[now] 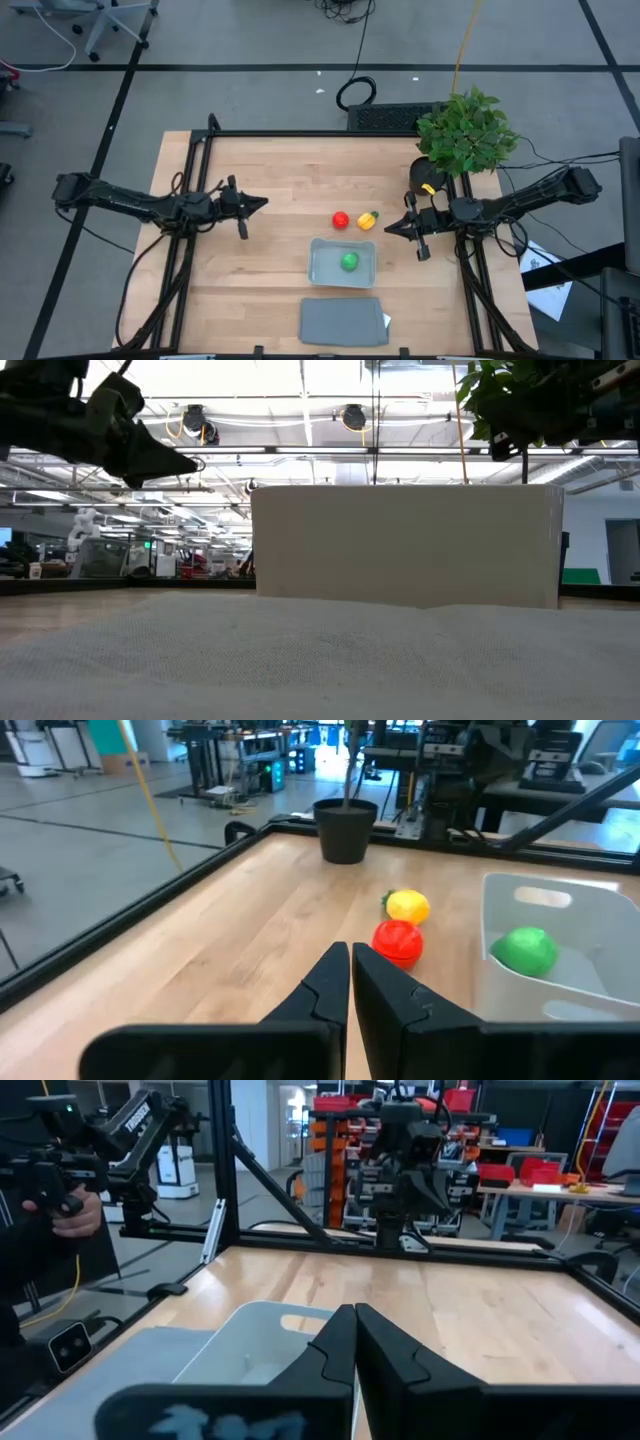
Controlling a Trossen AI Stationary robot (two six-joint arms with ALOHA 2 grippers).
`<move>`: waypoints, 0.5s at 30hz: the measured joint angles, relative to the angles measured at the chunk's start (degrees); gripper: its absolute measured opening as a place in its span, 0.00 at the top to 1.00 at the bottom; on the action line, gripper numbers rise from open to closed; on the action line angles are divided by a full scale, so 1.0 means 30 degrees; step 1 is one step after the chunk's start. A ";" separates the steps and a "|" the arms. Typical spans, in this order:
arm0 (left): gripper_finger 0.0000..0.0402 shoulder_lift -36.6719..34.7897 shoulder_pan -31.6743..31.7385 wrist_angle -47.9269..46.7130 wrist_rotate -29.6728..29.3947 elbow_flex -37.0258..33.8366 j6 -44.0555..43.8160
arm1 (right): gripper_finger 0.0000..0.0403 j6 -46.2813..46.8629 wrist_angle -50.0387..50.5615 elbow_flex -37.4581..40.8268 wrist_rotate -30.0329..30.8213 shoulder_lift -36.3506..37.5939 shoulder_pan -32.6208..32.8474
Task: Pick and placing Produce into tupperware
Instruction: Adjust the gray bin on the table
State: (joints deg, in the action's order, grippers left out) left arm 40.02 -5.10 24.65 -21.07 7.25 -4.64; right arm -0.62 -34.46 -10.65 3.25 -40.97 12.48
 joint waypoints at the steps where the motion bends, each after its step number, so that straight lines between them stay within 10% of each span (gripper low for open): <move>1: 0.95 0.0420 0.0103 0.0428 0.0092 0.0000 0.0063 | 1.00 -0.0015 -0.0036 0.0110 0.0023 0.0153 -0.0025; 15: 0.95 0.7892 0.1202 0.2273 0.2902 0.3388 0.0027 | 1.00 0.0027 0.0139 0.1112 0.0503 0.1200 -0.0527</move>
State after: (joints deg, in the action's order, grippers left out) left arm 63.70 -1.50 31.47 -12.37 17.41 -4.56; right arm -0.54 -34.04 -7.31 4.75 -37.37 10.90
